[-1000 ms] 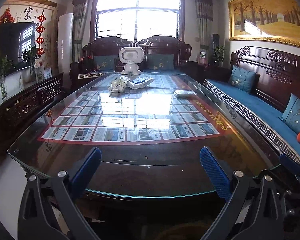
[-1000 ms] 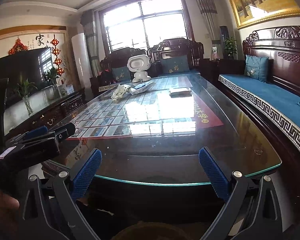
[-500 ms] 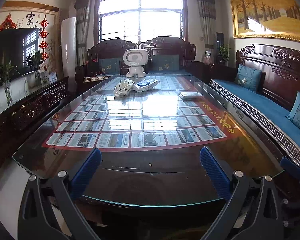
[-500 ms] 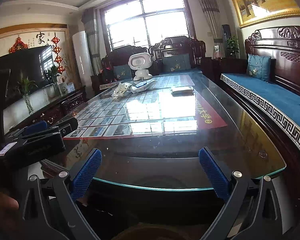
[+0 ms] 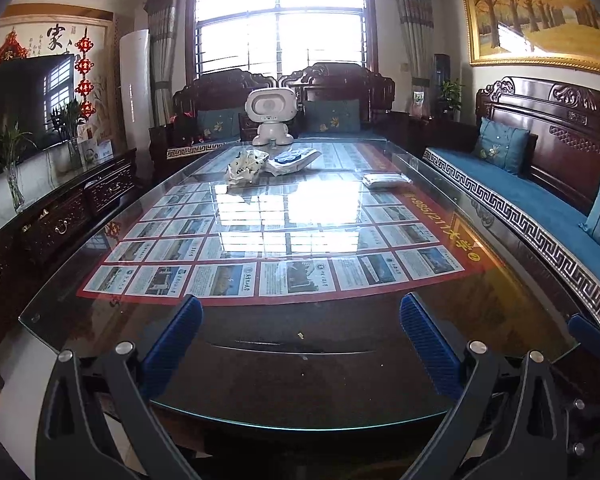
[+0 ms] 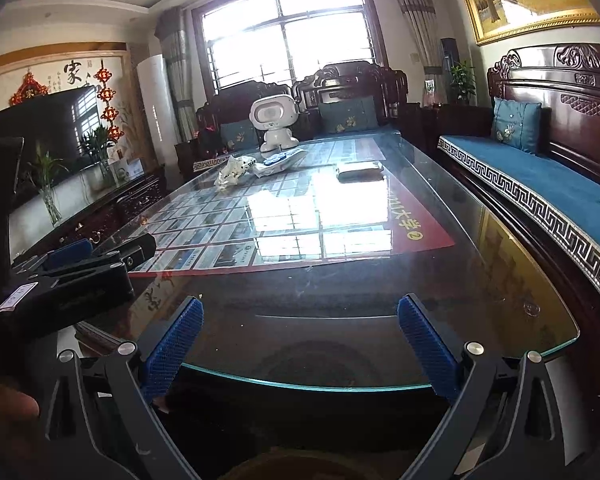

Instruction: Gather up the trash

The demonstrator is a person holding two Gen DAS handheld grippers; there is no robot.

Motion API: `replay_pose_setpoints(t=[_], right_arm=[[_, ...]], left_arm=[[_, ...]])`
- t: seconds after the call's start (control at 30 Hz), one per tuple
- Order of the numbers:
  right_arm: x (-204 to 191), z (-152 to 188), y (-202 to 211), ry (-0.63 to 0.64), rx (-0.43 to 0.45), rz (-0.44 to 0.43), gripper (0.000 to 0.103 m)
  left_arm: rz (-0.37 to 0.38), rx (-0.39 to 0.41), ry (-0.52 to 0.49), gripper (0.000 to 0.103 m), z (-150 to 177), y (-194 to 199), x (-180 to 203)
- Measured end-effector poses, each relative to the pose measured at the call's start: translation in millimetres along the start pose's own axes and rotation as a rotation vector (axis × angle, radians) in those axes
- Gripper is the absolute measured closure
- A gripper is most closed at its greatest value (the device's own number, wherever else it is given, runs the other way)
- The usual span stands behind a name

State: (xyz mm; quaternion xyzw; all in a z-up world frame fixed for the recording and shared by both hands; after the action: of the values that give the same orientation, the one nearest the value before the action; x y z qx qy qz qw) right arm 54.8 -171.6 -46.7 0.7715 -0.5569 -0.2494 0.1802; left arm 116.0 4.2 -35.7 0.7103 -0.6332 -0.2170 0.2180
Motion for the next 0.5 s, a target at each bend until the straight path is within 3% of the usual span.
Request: replay_pose_setpoints(t=[0.5], right_arm=[[-2,-1,-31,0.007,-0.039,-0.003,0.008]], left_arm=[[0.006,-0.009,0.008,0.004,-4,-27,-13]])
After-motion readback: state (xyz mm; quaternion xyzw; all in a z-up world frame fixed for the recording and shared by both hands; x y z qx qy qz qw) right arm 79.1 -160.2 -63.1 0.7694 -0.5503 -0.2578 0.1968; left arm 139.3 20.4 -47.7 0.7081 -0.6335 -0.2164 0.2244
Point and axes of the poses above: each gripper's, at about its wrist camera, not at the fingertips, and y roughly against the way its jaws point, x to its right, z to its underside, the point moved 10 cm from there along -y, roughly the way its jaws point, and after that the axes turned 6 degrees about -x, right-handed, at the moved point
